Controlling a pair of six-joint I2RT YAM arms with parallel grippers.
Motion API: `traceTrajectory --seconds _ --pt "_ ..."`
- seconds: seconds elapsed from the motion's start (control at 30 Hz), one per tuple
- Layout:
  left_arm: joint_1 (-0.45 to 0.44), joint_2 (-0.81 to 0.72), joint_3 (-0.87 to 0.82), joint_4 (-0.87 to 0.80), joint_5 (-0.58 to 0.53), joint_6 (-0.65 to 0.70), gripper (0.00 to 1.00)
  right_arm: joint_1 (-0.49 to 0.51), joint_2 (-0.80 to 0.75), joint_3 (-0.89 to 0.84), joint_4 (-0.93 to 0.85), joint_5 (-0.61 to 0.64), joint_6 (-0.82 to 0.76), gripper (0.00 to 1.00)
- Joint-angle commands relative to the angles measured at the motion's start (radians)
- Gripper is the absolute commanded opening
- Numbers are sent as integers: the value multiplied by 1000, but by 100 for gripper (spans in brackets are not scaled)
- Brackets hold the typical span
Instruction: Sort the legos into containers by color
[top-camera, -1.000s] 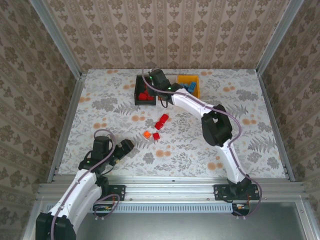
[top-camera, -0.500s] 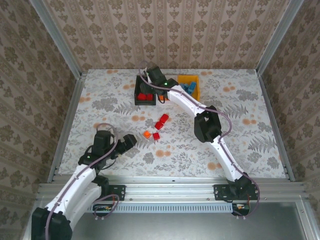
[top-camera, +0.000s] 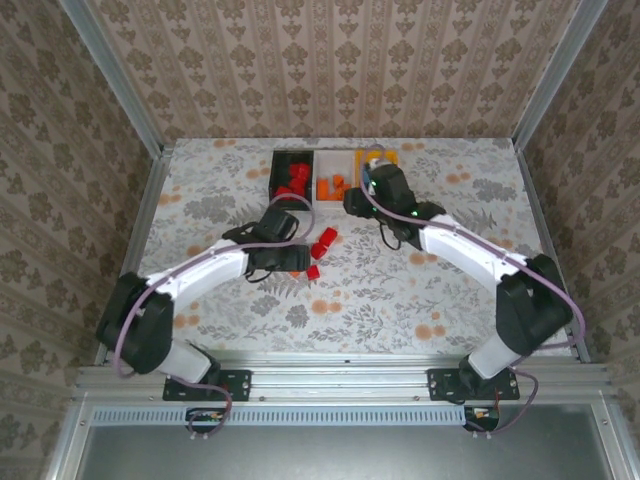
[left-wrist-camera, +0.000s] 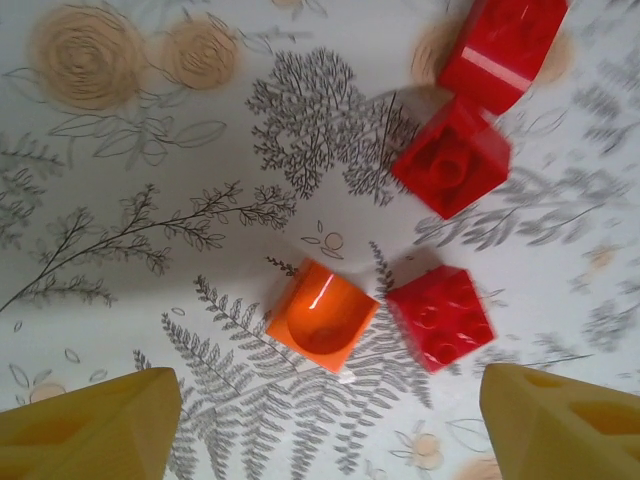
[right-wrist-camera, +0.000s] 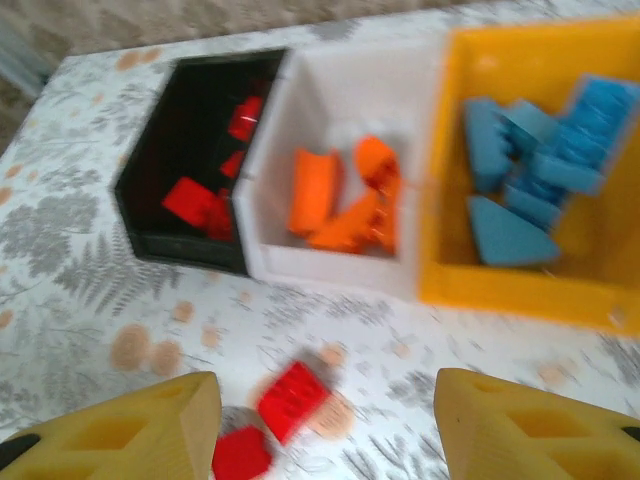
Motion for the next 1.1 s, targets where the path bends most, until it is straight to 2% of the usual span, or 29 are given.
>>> traceTrajectory --seconds 0.0,0.2,0.33,0.67,0.8,1.07 --pt "-32 56 47 -72 -78 139 78 7 -73 -149 45 15 101 60" --pt "-43 125 53 -65 -24 191 76 -3 -225 -283 17 50 95 62" --pt "-43 170 71 -82 -56 207 74 -9 -251 -297 1 49 87 62" --pt "11 294 133 -58 -92 221 57 -9 -284 -301 -43 63 75 63" --pt "36 293 109 -20 -69 207 42 -9 -299 -313 -47 71 76 63" --pt "40 228 50 2 -24 155 33 -7 -319 -298 -62 79 71 63"
